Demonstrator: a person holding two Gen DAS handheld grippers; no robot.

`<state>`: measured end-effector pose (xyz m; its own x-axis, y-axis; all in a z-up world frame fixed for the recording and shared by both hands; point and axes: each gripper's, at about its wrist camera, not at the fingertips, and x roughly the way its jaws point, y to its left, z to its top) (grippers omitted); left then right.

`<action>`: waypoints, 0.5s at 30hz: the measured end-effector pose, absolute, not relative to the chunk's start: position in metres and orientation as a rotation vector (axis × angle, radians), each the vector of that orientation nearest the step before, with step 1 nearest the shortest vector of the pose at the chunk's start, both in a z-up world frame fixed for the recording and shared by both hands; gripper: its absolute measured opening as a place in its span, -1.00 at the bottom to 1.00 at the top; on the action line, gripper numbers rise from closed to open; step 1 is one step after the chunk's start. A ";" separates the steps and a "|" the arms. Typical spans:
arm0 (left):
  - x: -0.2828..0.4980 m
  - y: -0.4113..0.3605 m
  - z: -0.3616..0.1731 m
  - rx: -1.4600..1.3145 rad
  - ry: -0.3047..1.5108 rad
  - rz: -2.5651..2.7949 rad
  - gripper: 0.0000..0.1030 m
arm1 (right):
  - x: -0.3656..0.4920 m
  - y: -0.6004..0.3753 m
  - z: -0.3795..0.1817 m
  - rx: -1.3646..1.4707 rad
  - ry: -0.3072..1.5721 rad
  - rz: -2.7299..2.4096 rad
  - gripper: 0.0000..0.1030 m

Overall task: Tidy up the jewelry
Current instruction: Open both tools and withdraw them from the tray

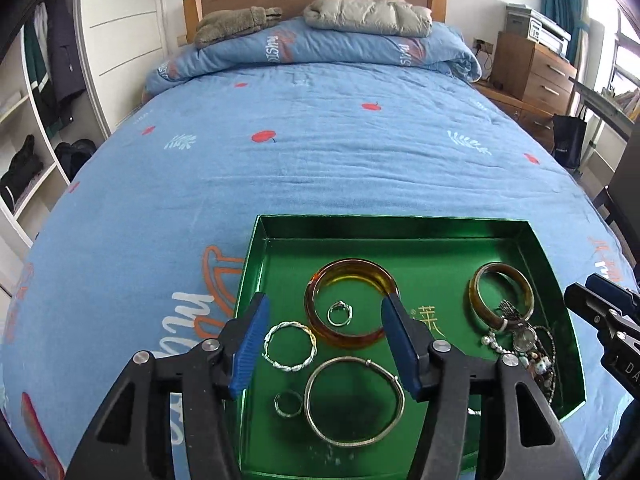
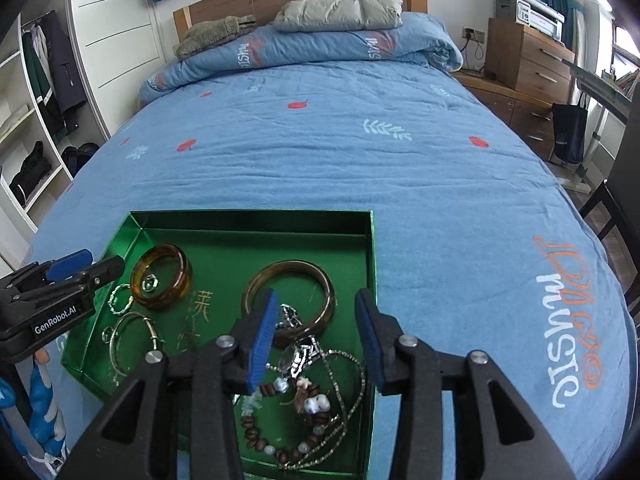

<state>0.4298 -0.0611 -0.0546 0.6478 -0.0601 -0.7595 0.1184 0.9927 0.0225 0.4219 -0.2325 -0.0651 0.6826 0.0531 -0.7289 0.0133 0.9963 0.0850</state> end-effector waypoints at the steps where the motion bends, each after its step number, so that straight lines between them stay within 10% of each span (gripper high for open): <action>1: 0.418 -0.060 -0.048 0.076 0.840 -0.097 0.21 | 0.412 -0.230 -0.059 0.083 0.802 0.024 -0.09; 15: 0.250 -0.058 0.006 0.113 0.611 -0.097 0.68 | 0.259 -0.208 -0.029 0.031 0.686 0.030 0.29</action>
<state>0.2504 -0.0582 0.0055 0.8147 -0.0574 -0.5771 0.1241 0.9893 0.0768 0.2594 -0.2077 -0.0292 0.7737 0.0383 -0.6324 -0.0179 0.9991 0.0387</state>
